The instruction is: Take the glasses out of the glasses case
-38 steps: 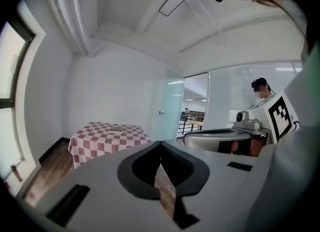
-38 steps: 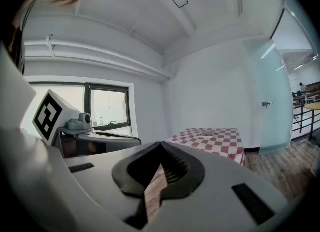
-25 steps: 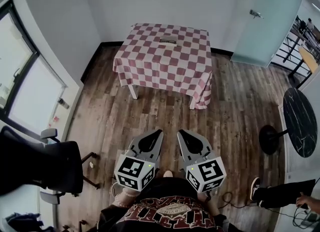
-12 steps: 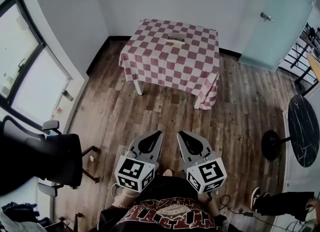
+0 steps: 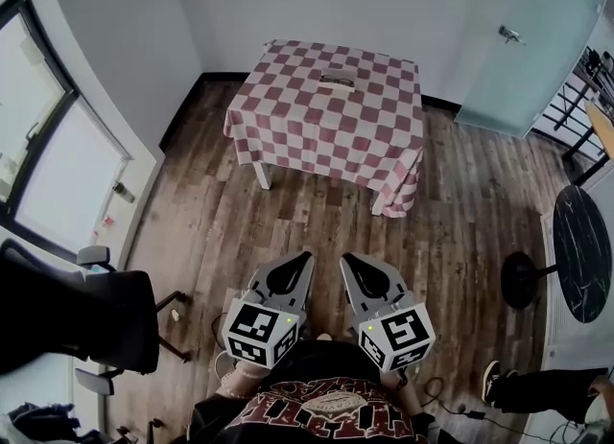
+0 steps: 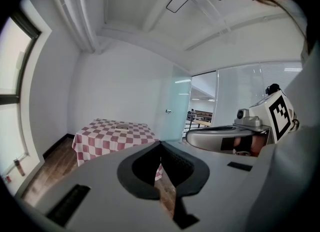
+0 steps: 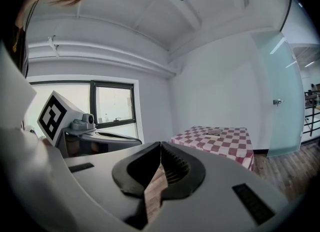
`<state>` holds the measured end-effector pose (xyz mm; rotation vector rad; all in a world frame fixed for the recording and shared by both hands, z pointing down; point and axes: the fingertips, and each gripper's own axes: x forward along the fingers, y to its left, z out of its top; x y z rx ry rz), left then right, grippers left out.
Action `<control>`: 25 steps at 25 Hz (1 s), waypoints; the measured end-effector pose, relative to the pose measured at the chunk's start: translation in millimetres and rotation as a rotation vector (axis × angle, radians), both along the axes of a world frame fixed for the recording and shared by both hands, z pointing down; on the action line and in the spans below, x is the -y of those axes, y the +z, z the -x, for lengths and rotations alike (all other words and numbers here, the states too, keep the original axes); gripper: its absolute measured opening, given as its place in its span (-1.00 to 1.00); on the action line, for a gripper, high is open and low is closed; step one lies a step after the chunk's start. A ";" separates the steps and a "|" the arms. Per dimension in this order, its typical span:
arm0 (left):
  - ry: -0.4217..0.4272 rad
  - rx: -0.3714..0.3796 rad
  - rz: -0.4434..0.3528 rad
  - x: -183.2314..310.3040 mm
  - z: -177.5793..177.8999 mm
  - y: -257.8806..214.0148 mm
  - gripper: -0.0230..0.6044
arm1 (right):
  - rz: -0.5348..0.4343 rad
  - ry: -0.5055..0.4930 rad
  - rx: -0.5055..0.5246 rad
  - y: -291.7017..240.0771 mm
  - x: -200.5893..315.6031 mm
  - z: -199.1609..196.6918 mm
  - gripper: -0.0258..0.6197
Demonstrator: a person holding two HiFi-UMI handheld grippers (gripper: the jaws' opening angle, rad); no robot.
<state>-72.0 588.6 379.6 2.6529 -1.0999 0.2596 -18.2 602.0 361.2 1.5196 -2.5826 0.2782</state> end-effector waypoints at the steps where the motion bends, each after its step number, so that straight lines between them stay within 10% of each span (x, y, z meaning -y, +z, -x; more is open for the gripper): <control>1: 0.005 0.000 0.002 6.7 1.1 0.5 -0.90 | 0.001 0.001 -0.001 0.2 6.8 2.2 -0.86; 25: 0.077 -0.007 0.010 145.3 30.6 11.0 -0.90 | 0.020 0.072 -0.009 13.5 142.1 27.7 -0.86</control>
